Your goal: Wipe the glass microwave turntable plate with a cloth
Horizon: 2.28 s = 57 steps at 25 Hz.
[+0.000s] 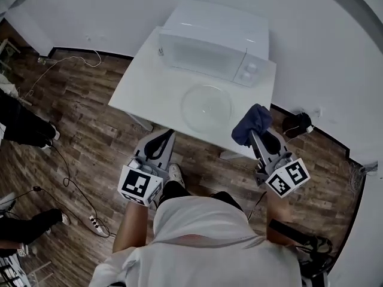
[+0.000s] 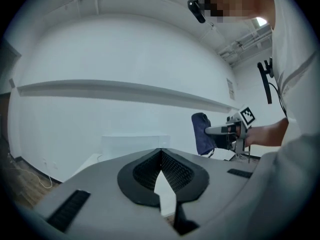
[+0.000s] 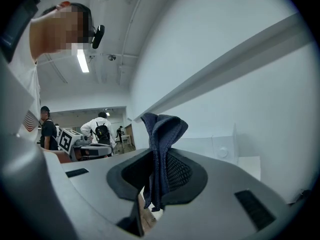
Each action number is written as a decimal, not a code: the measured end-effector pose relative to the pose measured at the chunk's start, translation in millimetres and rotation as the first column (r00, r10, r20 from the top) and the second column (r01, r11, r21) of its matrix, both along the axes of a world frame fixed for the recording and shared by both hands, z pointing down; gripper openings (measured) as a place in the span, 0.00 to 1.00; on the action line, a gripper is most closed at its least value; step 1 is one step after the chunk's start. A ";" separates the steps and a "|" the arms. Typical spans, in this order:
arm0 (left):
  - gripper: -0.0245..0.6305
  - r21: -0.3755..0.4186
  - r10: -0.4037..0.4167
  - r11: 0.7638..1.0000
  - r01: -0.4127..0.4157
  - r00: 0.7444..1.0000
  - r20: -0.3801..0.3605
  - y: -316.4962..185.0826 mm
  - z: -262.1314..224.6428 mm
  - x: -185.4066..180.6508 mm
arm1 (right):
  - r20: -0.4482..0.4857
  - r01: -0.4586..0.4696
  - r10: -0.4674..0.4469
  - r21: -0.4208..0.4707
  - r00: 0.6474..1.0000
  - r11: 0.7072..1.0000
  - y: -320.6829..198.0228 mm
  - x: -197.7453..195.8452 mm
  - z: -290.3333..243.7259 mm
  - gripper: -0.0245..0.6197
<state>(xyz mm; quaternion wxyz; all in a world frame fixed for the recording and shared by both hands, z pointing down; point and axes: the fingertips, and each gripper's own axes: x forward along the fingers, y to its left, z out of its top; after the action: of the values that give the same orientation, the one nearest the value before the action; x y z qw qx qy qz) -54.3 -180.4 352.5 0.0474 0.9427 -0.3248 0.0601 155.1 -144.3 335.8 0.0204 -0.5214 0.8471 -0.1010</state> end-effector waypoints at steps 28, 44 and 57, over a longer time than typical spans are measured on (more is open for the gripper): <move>0.05 -0.102 0.008 0.995 -0.015 0.998 -0.070 -151.5 34.1 -19.3 | 0.058 0.126 -0.115 -0.252 0.992 0.959 -170.8 -72.7 72.0 0.13; 0.05 -0.219 -0.201 0.952 0.211 0.977 0.068 -140.5 91.3 -42.7 | 0.157 0.334 -0.301 -0.589 0.941 0.736 -240.7 -137.7 246.6 0.13; 0.05 -0.268 -0.253 0.927 0.264 0.965 0.073 -145.7 107.5 -55.6 | 0.109 0.236 -0.230 -0.719 0.967 0.654 -261.7 -118.6 301.5 0.13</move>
<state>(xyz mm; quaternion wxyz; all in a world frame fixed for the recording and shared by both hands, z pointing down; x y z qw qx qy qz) -109.9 -326.1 460.1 0.1795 0.8746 -0.4354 0.1151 36.5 -406.1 637.3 -0.1974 -0.3733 0.7969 -0.4320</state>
